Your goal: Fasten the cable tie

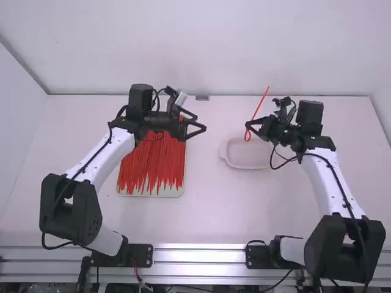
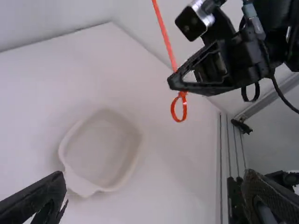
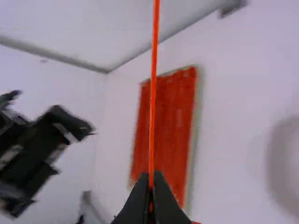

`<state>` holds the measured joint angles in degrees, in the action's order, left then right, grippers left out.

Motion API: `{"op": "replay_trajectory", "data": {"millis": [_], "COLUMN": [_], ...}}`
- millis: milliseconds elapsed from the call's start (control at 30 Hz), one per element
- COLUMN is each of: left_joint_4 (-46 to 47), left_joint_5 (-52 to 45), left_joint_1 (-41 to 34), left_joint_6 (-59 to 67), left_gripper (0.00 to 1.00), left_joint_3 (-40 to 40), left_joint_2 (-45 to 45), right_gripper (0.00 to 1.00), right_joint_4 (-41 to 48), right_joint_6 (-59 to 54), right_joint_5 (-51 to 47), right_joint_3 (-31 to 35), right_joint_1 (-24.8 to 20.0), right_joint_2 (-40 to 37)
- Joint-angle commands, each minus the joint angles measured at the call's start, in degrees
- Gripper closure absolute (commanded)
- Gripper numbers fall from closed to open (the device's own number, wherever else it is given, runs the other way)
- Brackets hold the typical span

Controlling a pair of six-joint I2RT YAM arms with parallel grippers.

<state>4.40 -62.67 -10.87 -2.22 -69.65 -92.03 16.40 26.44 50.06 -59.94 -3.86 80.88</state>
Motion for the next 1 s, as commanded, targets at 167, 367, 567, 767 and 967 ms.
{"op": "replay_trajectory", "data": {"millis": [167,367,567,767,967], "left_joint_4": [-0.3,0.1,-0.5,-0.5,-1.8], "left_joint_5": [0.7,0.6,0.6,0.6,0.6], "left_joint_1": [2.6,3.5,3.8,4.2,4.2], "left_joint_6": [-0.1,-0.1,0.1,0.1,0.1], "left_gripper": [0.01,0.01,0.01,0.01,0.01], "left_joint_3": [4.2,5.0,5.0,5.0,5.0], "left_joint_2": [0.0,0.0,0.0,0.0,0.0], "right_gripper": [1.0,1.0,1.0,0.94,0.01], "right_joint_4": [0.3,0.3,0.2,0.3,0.2], "right_joint_6": [-6.1,-6.3,-7.1,-7.3,-7.1], "right_joint_5": [-19.6,-28.7,-29.6,-30.8,-30.8], "right_joint_3": [-1.1,-1.1,-1.1,-1.1,-1.2], "right_joint_1": [4.0,6.2,6.1,6.1,6.1], "right_joint_2": [7.9,16.2,21.7,26.1,26.7]}}
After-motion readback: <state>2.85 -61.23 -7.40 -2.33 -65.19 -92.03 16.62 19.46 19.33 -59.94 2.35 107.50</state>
